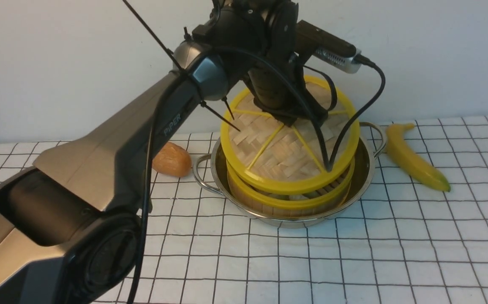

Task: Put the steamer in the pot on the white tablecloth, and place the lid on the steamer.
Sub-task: 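Place the yellow bamboo steamer lid onto the steamer in the pot with the left gripper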

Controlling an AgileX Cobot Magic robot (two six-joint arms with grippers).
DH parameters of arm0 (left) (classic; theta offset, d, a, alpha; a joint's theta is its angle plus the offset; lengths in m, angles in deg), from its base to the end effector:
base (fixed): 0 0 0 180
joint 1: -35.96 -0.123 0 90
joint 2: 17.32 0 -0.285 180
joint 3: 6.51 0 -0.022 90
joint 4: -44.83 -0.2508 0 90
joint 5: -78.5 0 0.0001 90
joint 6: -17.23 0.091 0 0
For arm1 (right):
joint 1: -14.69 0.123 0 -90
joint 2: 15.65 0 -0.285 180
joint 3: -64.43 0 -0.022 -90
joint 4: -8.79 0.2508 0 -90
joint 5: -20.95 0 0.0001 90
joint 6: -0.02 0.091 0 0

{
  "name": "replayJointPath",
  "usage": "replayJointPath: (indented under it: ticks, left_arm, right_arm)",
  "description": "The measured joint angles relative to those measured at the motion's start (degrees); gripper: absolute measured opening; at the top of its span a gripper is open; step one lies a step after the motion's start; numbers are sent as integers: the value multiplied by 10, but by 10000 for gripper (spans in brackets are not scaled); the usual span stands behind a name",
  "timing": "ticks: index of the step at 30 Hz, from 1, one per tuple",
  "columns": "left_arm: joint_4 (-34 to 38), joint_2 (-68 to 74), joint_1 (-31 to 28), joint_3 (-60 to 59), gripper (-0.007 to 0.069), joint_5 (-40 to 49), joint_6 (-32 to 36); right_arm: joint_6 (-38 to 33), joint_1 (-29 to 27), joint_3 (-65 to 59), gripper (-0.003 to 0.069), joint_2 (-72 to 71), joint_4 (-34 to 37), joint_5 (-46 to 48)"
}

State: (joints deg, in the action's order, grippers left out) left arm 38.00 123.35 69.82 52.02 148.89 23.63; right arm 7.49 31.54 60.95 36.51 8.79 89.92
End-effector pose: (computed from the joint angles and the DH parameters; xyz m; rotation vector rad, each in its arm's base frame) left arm 0.4273 -0.2744 0.2795 0.9269 2.4805 0.0036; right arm 0.0906 0.0274 0.4560 -0.1787 2.1777 0.2416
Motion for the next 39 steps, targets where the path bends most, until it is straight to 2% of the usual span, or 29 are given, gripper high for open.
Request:
replayJointPath:
  ticks: [7,16,39]
  left_arm:
    - [2,-14,0,0,119,0,-17]
    - [2,-74,0,-64,119,1,-19]
    - [-2,-22,3,-69,119,-1,-12]
  right_arm:
    - [3,0,0,240,0,0,0]
    - [10,0,0,240,0,0,0]
    - [10,0,0,240,0,15,0]
